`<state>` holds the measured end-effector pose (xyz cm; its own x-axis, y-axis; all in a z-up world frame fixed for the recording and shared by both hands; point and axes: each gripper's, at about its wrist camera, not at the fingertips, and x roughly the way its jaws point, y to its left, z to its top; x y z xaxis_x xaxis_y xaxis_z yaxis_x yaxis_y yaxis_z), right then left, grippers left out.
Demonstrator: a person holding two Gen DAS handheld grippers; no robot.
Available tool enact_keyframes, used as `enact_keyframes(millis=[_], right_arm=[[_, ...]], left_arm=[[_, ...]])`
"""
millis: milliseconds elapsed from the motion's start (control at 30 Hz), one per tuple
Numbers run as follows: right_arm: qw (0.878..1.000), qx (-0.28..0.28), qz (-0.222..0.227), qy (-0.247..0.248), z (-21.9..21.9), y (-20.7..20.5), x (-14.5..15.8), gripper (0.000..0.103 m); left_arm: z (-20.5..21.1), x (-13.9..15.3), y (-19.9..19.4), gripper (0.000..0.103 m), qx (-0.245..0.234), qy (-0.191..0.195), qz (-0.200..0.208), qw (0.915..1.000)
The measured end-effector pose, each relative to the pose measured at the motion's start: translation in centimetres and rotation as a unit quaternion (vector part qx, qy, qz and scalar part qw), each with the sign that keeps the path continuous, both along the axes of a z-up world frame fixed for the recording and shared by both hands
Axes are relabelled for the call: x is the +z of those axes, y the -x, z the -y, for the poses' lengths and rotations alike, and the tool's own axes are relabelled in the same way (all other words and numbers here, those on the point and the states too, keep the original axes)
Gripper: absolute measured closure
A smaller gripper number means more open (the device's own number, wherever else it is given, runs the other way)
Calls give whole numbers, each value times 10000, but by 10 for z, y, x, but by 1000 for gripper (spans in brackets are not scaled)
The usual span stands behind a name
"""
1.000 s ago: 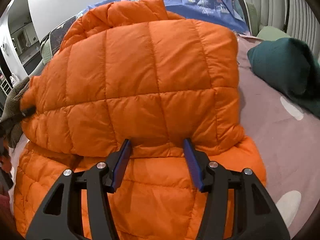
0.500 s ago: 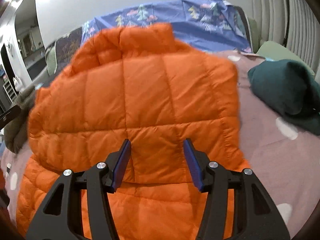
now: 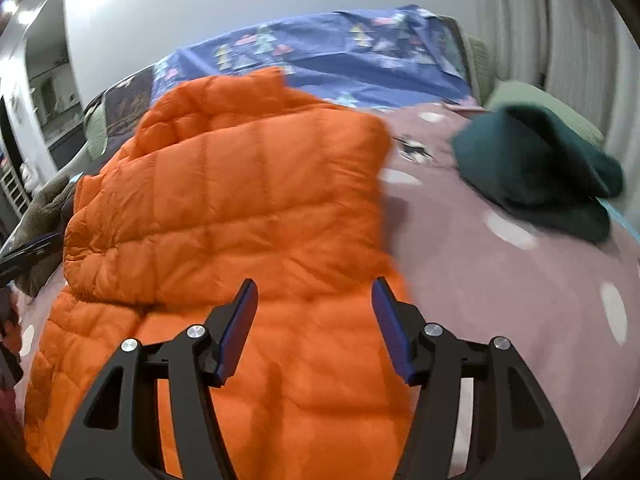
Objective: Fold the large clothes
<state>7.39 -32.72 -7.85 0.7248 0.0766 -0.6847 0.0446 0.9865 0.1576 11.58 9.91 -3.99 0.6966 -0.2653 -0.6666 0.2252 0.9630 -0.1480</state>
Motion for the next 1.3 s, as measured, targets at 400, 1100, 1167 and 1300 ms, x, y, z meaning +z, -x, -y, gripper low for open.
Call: enact_keyframes(millis=[400,1100,1167,1300], right_arm=[[9882,-401,-357,-1433,48,86,-44,43],[9770,440,-450,-2039,25,193,-56,43],[9755,509,-431,-2097,24,198,-57,43],[9786,771,-346,-1877,7,200,-55,64]], left_arm=[[-58,-54,99,19,-359,824,-1056,9903],[-59,-77,204,23,-848,1493,-1413,9750],[-52,-77,212,28,-910,1414,-1413,9756],[-37,-78,214,74,-1112,1559,-1571,9688]])
